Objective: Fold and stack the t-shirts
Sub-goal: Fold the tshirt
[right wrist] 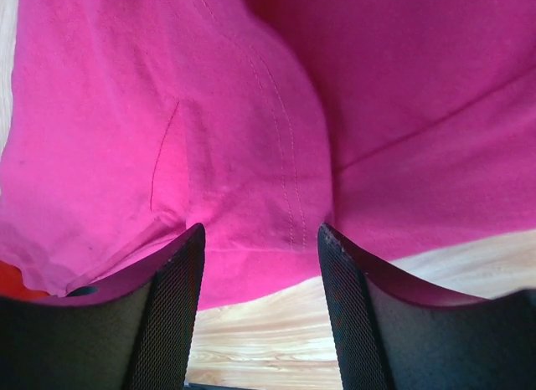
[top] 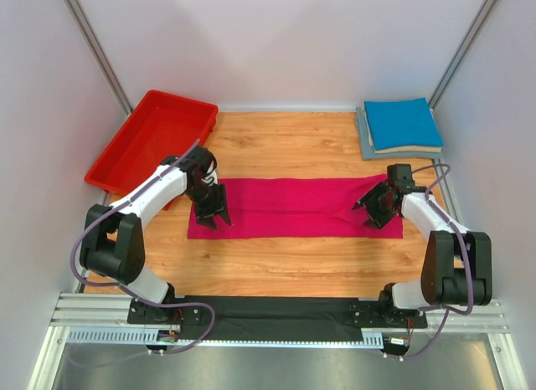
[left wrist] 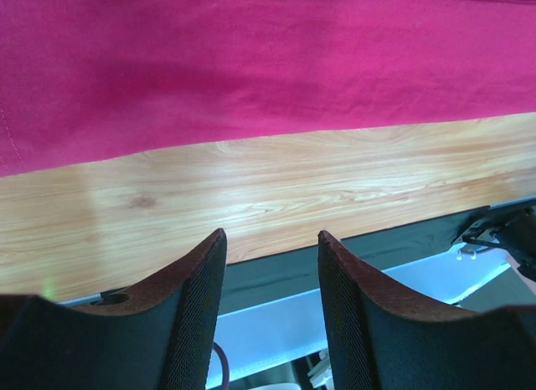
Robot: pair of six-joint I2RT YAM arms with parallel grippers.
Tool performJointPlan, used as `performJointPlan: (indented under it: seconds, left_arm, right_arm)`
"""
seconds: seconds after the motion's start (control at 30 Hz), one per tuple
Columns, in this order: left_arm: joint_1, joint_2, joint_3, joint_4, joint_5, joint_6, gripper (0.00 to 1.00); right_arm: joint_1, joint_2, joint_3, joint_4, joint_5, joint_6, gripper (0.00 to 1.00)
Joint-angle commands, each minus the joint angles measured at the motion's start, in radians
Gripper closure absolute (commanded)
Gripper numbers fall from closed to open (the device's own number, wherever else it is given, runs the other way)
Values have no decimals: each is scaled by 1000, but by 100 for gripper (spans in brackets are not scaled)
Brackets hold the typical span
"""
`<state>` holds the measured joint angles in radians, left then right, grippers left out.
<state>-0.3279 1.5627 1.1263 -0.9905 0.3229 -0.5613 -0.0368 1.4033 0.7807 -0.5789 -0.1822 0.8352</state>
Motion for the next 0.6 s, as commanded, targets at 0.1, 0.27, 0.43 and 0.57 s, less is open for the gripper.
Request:
performJointPlan:
  seconds: [0.1, 0.27, 0.43, 0.57]
  left_arm:
    - [-3, -21, 52, -5, -2, 32, 45]
    - [-5, -18, 67, -17, -7, 34, 46]
    - [-5, -16, 53, -8, -13, 35, 45]
    - [-5, -12, 46, -2, -7, 29, 46]
  right_arm:
    - [32, 23, -8, 64, 49, 50, 43]
    - [32, -6, -5, 25, 92, 53, 43]
    - [32, -27, 9, -29, 144, 27, 52]
    - [32, -20, -14, -13, 142, 36, 59]
